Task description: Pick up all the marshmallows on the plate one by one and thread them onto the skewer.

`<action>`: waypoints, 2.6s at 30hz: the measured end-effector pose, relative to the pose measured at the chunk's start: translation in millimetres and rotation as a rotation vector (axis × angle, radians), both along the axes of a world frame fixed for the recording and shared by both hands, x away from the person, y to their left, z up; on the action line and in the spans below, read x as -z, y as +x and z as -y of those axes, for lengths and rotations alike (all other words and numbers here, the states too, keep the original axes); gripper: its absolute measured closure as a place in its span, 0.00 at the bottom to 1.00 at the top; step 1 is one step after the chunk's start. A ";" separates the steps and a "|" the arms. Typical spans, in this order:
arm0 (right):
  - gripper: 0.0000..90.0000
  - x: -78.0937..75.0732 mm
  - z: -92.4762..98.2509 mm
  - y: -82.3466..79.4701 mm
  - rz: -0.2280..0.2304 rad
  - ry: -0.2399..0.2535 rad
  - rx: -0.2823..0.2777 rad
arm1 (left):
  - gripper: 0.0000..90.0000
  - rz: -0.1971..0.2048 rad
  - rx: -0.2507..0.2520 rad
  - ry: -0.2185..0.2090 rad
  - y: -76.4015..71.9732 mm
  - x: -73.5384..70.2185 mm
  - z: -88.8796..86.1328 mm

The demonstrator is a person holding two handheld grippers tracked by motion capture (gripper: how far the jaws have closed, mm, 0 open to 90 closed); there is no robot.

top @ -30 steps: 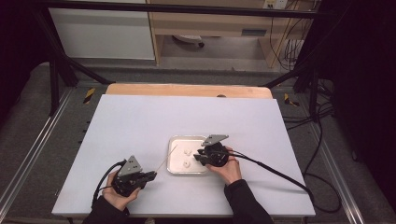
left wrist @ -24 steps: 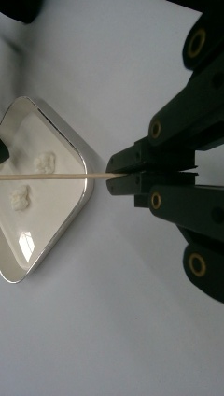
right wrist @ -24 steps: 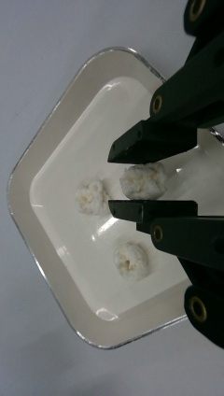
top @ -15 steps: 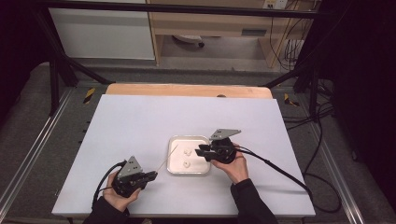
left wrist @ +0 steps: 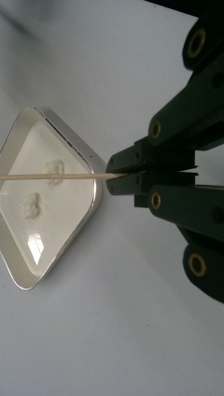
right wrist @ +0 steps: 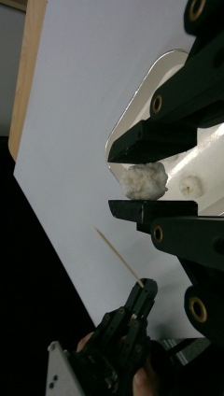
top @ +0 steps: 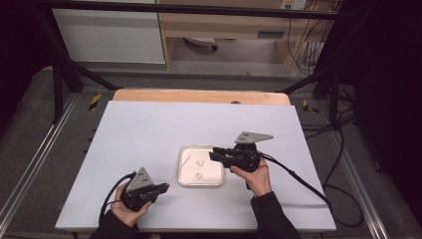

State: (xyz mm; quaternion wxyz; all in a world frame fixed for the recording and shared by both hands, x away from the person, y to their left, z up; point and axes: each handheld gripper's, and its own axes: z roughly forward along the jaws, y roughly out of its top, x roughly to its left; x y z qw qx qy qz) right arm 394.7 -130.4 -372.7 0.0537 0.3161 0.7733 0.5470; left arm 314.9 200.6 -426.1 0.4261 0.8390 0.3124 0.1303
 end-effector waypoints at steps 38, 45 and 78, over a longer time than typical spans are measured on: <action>0.80 2.4 -32.8 13.7 -0.145 0.195 -0.063 | 0.98 0.038 0.016 -0.020 -3.8 -2.6 5.9; 0.80 5.6 -34.9 14.0 -0.155 0.195 -0.072 | 0.98 0.041 0.025 -0.020 -4.1 -2.2 6.9; 0.87 22.3 -46.1 6.1 -0.175 0.206 -0.112 | 0.99 0.054 0.040 0.020 -6.6 0.0 10.3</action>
